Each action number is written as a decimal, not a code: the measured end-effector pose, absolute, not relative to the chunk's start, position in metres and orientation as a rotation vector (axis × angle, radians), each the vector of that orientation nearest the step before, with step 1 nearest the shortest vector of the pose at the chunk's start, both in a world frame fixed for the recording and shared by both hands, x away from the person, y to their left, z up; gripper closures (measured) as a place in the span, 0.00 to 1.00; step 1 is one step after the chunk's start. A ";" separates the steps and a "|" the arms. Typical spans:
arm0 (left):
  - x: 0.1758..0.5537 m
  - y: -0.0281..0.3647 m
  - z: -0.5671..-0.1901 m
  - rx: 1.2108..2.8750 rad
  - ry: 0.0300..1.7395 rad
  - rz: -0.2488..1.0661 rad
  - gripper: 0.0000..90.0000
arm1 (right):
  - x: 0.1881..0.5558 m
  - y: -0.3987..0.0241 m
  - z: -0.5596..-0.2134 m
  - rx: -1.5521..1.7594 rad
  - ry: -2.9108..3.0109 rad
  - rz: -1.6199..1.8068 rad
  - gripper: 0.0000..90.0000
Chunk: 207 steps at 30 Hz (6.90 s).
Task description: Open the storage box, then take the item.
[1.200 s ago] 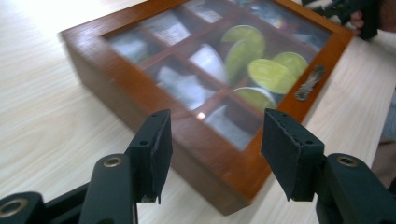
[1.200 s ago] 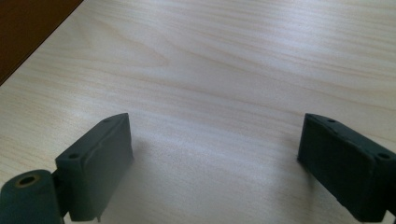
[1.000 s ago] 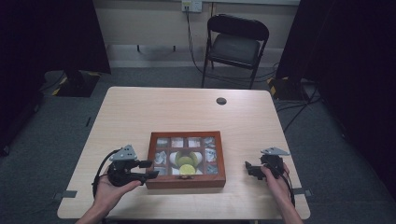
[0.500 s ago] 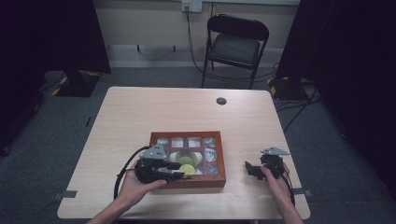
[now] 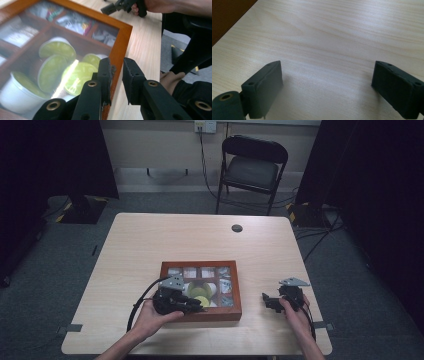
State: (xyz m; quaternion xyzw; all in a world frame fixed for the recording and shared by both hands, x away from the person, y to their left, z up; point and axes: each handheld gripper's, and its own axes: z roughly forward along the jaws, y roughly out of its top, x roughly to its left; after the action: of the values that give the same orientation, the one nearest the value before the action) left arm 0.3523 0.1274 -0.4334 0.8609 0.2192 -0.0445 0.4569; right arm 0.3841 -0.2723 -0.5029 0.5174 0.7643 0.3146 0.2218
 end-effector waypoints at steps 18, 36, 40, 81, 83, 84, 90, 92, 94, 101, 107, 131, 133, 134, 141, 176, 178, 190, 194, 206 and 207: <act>0.353 0.123 -0.440 2.169 0.509 -0.079 0.83 | 0.384 -0.272 -0.503 1.426 2.114 0.870 0.10; 0.354 0.123 -0.448 2.162 0.469 -0.059 0.90 | 0.384 -0.272 -0.503 1.426 2.115 0.870 0.10; 0.356 0.121 -0.446 2.177 0.468 -0.077 0.90 | 0.384 -0.272 -0.503 1.426 2.115 0.871 0.10; 0.375 0.127 -0.412 2.110 0.603 -0.247 0.90 | 0.384 -0.272 -0.503 1.426 2.115 0.871 0.10; 0.376 0.127 -0.409 2.122 0.593 -0.238 0.90 | 0.384 -0.272 -0.503 1.425 2.115 0.870 0.10; 0.375 0.126 -0.407 2.127 0.593 -0.232 0.90 | 0.384 -0.272 -0.503 1.426 2.115 0.870 0.10; 0.379 0.127 -0.401 2.112 0.599 -0.242 0.90 | 0.384 -0.272 -0.503 1.426 2.115 0.870 0.10; 0.380 0.128 -0.399 2.112 0.602 -0.248 0.90 | 0.384 -0.272 -0.503 1.426 2.115 0.870 0.10; 0.381 0.128 -0.397 2.109 0.605 -0.249 0.90 | 0.384 -0.272 -0.503 1.425 2.115 0.870 0.10; 0.383 0.127 -0.391 2.105 0.626 -0.247 0.90 | 0.384 -0.272 -0.503 1.426 2.115 0.871 0.10; 0.386 0.128 -0.386 2.098 0.632 -0.246 0.90 | 0.384 -0.272 -0.503 1.426 2.115 0.871 0.10; 0.402 0.133 -0.363 2.044 0.658 -0.256 0.90 | 0.384 -0.272 -0.503 1.426 2.116 0.870 0.10; 0.402 0.132 -0.362 2.049 0.659 -0.256 0.90 | 0.384 -0.272 -0.503 1.426 2.115 0.870 0.10; 0.402 0.132 -0.362 2.049 0.658 -0.258 0.90 | 0.384 -0.272 -0.503 1.427 2.115 0.870 0.10; 0.407 0.135 -0.359 2.031 0.665 -0.276 0.90 | 0.384 -0.272 -0.503 1.426 2.115 0.870 0.10; 0.426 0.136 -0.337 2.017 0.692 -0.255 0.90 | 0.384 -0.272 -0.503 1.429 2.112 0.869 0.10; 0.428 0.136 -0.336 2.014 0.691 -0.254 0.90 | 0.384 -0.272 -0.503 1.430 2.112 0.868 0.10; 0.431 0.136 -0.332 2.019 0.687 -0.250 0.90 | 0.382 -0.272 -0.499 1.446 2.111 0.901 0.16; 0.432 0.136 -0.332 2.021 0.681 -0.259 0.90 | 0.376 -0.267 -0.490 1.411 2.109 0.931 0.16; 0.430 0.135 -0.331 2.027 0.674 -0.235 0.90 | 0.353 -0.224 -0.452 1.240 2.162 1.216 0.18; 0.430 0.136 -0.331 2.029 0.674 -0.231 0.90 | 0.351 -0.220 -0.451 1.228 2.172 1.225 0.19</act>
State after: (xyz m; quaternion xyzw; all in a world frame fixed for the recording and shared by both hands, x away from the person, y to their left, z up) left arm 0.4300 0.1355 -0.3309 0.8300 0.2757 -0.0944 0.4756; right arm 0.3513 -0.2205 -0.4511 0.4344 0.7687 0.4335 0.1801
